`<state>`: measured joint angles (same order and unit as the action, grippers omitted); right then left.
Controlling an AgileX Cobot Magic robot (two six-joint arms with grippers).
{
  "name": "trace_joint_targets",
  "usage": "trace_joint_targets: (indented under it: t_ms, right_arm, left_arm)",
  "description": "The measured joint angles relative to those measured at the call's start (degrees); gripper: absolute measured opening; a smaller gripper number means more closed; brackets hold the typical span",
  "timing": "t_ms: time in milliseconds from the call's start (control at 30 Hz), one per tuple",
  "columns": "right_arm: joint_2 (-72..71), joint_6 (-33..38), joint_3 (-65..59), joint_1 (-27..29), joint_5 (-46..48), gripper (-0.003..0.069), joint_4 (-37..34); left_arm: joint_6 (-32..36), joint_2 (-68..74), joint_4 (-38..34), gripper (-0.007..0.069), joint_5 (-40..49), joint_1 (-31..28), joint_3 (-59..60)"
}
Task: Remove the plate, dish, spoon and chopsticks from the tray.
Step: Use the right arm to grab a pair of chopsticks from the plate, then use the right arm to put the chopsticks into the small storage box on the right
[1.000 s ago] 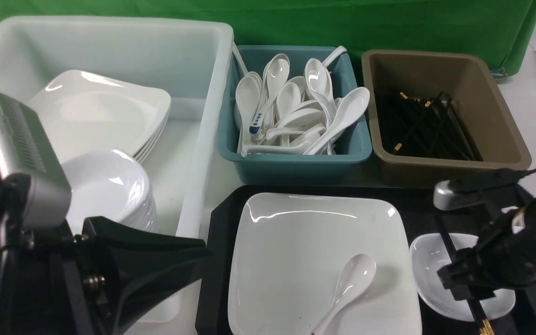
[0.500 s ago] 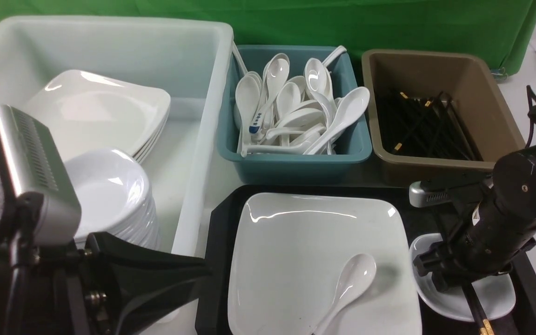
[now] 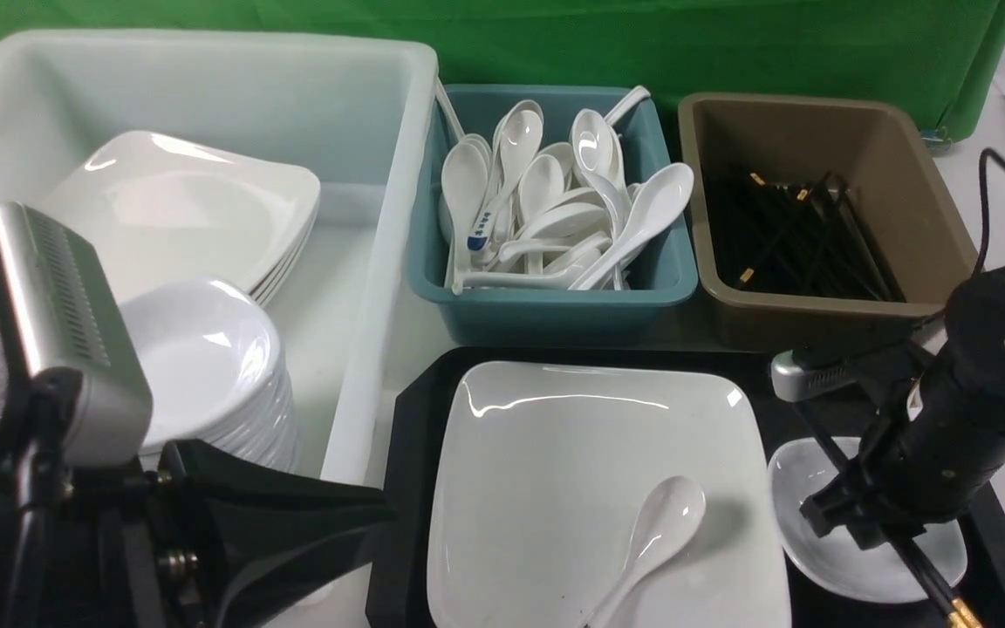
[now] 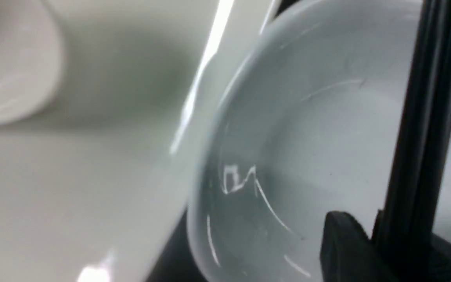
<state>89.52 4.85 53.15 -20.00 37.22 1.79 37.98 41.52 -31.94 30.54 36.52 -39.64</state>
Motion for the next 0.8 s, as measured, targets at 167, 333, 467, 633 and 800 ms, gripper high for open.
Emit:
trace_joint_targets:
  t_ms: [167, 333, 467, 633, 800]
  right_arm:
    - [-5.0, 2.1, 8.9, 3.4, -10.0, 0.0120, -4.2]
    - [3.2, 2.1, 22.2, 9.3, -18.6, 0.0120, -8.2]
    - [12.1, 1.6, 32.4, 12.1, -23.2, 0.0123, -9.0]
    - [20.2, -2.2, 39.2, 13.7, -23.9, 0.0222, -9.2]
    - [23.6, -4.1, 41.9, 14.1, -18.1, 0.0512, -9.0]
  left_arm:
    - [0.0, 0.0, 0.1, 0.0017, -10.0, 0.0, 0.0]
    - [0.0, 0.0, 0.1, 0.0017, -15.0, 0.0, 0.0]
    - [0.0, 0.0, 0.1, 0.0017, -15.2, 0.0, 0.0]
    - [0.0, 0.0, 0.0, 0.0017, -15.2, 0.0, 0.0]
    - [0.0, 0.0, -0.1, 0.0017, -14.5, 0.0, 0.0]
